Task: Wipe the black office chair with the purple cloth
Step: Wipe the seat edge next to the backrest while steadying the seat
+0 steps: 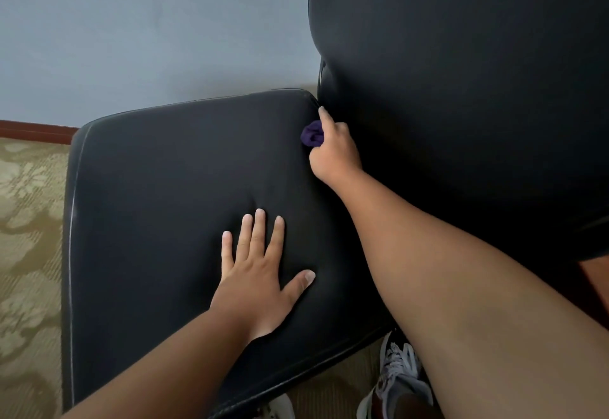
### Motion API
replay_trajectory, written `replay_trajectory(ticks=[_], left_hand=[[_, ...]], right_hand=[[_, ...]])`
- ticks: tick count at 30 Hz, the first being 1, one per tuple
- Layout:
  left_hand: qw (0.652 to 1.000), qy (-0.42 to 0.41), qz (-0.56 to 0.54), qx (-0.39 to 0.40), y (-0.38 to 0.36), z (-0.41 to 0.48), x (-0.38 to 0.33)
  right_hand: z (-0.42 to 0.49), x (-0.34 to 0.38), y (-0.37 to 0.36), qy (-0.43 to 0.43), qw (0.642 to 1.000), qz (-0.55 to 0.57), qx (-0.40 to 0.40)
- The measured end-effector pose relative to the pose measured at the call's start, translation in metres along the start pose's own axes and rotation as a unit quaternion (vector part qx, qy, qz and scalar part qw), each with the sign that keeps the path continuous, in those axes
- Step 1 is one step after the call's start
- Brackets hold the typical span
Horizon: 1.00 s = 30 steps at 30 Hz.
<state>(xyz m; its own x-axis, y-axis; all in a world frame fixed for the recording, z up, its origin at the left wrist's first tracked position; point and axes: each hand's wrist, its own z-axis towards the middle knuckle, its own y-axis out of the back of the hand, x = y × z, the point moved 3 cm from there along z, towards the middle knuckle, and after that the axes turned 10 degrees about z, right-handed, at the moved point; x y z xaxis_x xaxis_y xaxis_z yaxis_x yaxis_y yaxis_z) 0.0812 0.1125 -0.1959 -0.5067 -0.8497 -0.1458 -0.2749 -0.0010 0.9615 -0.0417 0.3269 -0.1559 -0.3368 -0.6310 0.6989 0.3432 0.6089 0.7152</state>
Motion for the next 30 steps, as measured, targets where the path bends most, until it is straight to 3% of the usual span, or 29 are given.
replay_trajectory(ticks=[5, 12, 19, 30], left_hand=[[1.000, 0.011, 0.019, 0.004, -0.001, 0.001, 0.000], [0.999, 0.018, 0.035, -0.006, 0.002, -0.001, -0.003], [0.999, 0.010, 0.028, -0.019, 0.003, -0.004, -0.002], [1.000, -0.009, 0.021, 0.000, 0.001, -0.001, 0.000]], right_hand=[[-0.002, -0.005, 0.006, -0.007, 0.999, -0.048, 0.004], [-0.081, -0.027, 0.033, 0.010, 0.993, -0.113, 0.021], [-0.144, -0.045, 0.046, -0.027, 0.982, -0.185, -0.005], [-0.048, -0.007, 0.007, -0.002, 0.995, -0.095, -0.027]])
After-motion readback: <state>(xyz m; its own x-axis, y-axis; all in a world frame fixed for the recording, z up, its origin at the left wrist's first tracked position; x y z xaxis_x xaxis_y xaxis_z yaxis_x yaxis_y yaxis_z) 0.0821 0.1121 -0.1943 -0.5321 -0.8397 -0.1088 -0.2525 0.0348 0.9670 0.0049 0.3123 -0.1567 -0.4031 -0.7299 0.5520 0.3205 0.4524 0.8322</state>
